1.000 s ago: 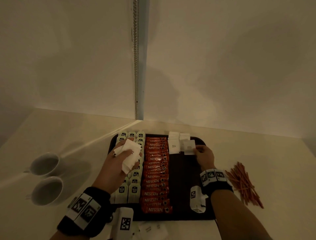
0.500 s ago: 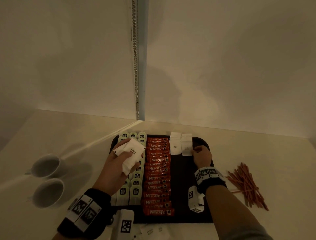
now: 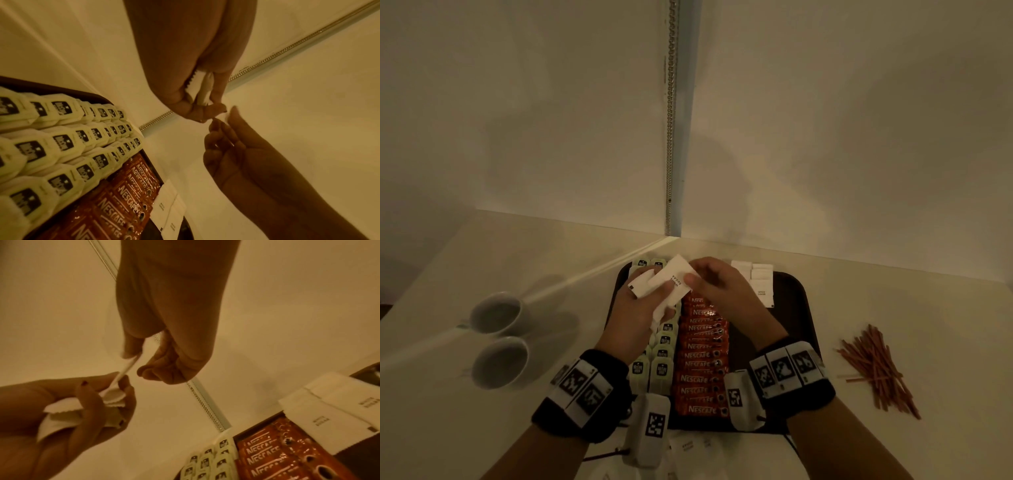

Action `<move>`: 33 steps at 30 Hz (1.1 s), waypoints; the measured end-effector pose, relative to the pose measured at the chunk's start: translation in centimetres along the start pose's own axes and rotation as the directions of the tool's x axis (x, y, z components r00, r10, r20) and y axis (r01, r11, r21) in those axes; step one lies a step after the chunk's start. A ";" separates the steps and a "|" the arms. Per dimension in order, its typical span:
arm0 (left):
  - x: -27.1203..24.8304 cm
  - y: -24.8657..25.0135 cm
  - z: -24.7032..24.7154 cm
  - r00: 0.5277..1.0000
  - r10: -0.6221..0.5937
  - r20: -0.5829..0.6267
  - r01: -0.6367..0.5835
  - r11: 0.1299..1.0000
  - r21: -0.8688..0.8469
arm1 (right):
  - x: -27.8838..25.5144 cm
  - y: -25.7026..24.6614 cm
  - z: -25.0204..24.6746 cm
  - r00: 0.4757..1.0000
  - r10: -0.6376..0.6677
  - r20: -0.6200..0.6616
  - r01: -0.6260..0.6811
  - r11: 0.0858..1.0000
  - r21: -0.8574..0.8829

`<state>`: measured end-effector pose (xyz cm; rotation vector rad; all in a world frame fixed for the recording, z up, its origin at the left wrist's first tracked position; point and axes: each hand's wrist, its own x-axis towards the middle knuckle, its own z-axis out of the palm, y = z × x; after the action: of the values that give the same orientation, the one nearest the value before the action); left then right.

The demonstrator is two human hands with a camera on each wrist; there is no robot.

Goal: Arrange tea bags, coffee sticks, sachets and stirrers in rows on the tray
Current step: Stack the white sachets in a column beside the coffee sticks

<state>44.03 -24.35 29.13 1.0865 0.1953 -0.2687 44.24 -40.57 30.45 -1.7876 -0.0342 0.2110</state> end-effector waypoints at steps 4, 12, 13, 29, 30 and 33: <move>-0.4 0.3 -0.2 0.998 0.060 -0.013 -0.060 0.998 0.013 | -0.2 0.1 0.8 1.000 0.011 -0.026 -0.007 0.985 0.173; -0.9 1.2 -0.1 0.987 0.163 0.015 -0.162 0.959 0.233 | -1.3 0.3 2.0 0.990 0.137 -0.014 -0.101 0.792 0.602; -0.8 1.4 -0.1 0.983 0.184 0.011 -0.181 0.948 0.262 | -1.4 0.3 2.1 0.992 0.128 -0.002 -0.106 0.833 0.543; -1.0 1.0 0.2 0.996 0.092 0.008 -0.089 0.932 0.350 | -1.9 1.8 1.7 0.982 0.129 -0.135 -0.077 0.939 0.335; -0.9 1.0 0.0 1.000 0.024 -0.003 -0.022 0.962 0.274 | -1.9 2.1 1.2 0.977 0.150 -0.152 -0.089 0.934 0.346; -0.9 0.9 -0.5 0.987 -0.160 0.007 0.161 0.987 -0.029 | -1.2 4.3 -1.5 0.928 0.237 -0.286 -0.128 0.927 0.352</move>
<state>43.43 -23.35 29.93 1.0420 0.2824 -0.4117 42.93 -43.19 26.74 -1.4700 0.3886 0.0497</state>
